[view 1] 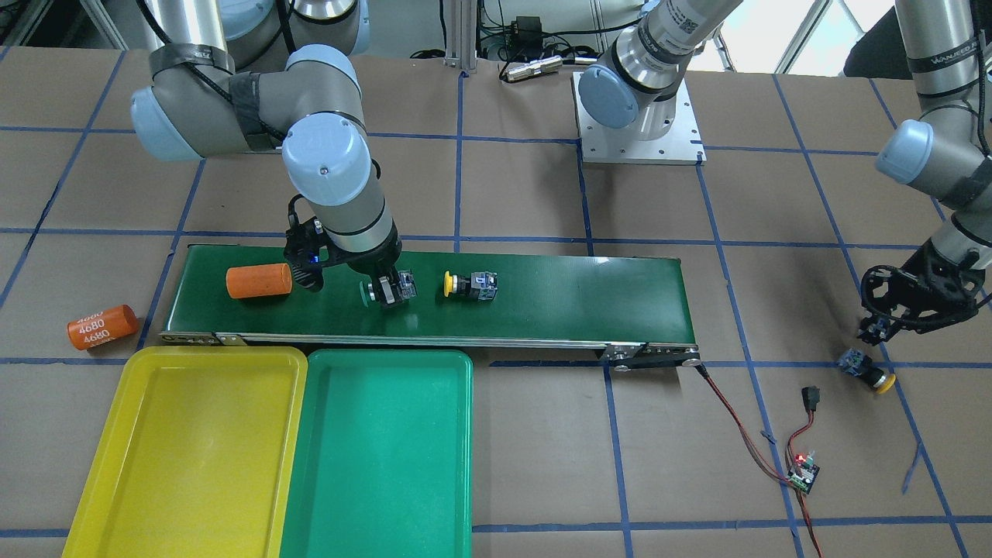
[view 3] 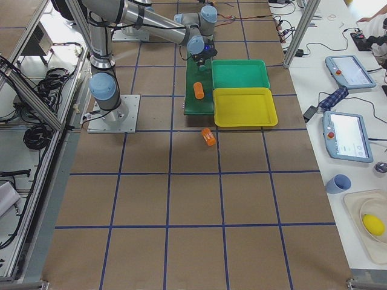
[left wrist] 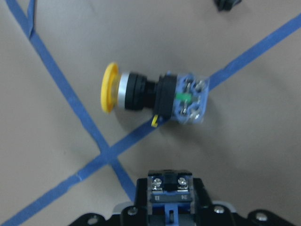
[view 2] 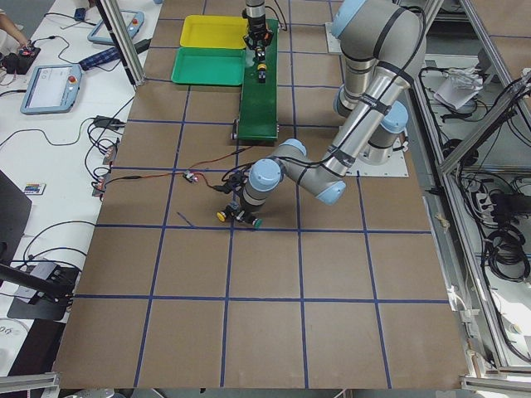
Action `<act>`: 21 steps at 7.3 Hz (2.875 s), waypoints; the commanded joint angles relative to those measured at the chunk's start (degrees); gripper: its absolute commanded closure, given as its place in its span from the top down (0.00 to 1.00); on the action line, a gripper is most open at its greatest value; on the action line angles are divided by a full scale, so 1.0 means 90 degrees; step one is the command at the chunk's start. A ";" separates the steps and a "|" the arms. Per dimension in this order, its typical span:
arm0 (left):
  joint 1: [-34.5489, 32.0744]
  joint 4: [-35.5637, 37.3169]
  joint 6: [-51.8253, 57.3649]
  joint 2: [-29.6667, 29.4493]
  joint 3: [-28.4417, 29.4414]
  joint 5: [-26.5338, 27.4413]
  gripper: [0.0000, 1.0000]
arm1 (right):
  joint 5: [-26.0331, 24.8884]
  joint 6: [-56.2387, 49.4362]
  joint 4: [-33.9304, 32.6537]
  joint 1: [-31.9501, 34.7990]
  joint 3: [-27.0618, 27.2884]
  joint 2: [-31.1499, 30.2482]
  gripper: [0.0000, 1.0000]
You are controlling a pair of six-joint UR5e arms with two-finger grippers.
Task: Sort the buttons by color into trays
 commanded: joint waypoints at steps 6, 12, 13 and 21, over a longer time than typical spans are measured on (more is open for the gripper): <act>-0.4894 -0.2228 0.0227 0.1744 -0.0053 -0.0010 0.35 | -0.0248 -0.4051 -0.1083 -0.0331 -0.0942 0.1250 0.00; -0.5761 -0.2082 0.0179 0.1587 -0.0435 -0.0558 1.00 | -0.0228 -0.5315 -0.0985 -0.0526 -0.0903 0.0912 1.00; -0.5586 -0.2101 0.0121 0.1752 -0.0396 -0.0528 1.00 | -0.0248 -0.5160 -0.0415 -0.0565 -0.0883 0.0522 1.00; -0.1502 -0.1370 0.3386 0.0760 0.0168 0.0424 1.00 | -0.0238 -0.1968 0.1466 -0.0663 -0.0366 -0.1093 1.00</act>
